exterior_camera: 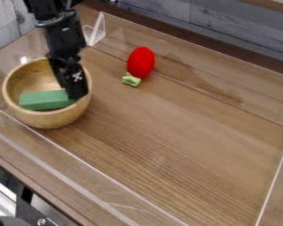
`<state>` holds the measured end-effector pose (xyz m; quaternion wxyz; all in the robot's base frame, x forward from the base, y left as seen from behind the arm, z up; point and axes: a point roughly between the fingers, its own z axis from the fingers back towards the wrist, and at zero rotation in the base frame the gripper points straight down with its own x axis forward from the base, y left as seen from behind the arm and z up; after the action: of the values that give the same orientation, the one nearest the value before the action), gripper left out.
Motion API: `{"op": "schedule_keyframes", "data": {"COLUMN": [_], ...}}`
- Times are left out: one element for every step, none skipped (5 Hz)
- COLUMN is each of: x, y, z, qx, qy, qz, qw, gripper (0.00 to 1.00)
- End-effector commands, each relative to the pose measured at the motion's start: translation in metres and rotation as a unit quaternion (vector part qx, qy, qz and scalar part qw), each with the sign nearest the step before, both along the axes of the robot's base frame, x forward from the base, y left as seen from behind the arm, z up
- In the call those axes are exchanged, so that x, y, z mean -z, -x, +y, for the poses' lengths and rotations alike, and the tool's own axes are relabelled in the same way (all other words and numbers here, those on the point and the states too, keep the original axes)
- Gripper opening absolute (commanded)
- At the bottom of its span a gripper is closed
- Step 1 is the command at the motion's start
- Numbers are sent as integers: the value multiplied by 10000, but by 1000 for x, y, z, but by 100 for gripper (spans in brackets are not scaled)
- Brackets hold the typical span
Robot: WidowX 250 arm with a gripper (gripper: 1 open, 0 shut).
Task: Remove the green block from the brown bowl and put it on the table
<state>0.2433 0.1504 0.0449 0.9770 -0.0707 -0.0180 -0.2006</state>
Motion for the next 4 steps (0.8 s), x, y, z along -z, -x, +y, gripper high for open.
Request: {"op": "schedule_keyframes", "data": {"x": [-3, 3, 12, 19], "y": [1, 2, 1, -1], "z": [21, 31, 21, 9], "qx": [-183, -372, -689, -1016], "qy": [-161, -198, -216, -227], "qz": [-93, -7, 34, 82], "qw": [9997, 9991, 9974, 9945], "gripper": [100, 100, 0, 0]}}
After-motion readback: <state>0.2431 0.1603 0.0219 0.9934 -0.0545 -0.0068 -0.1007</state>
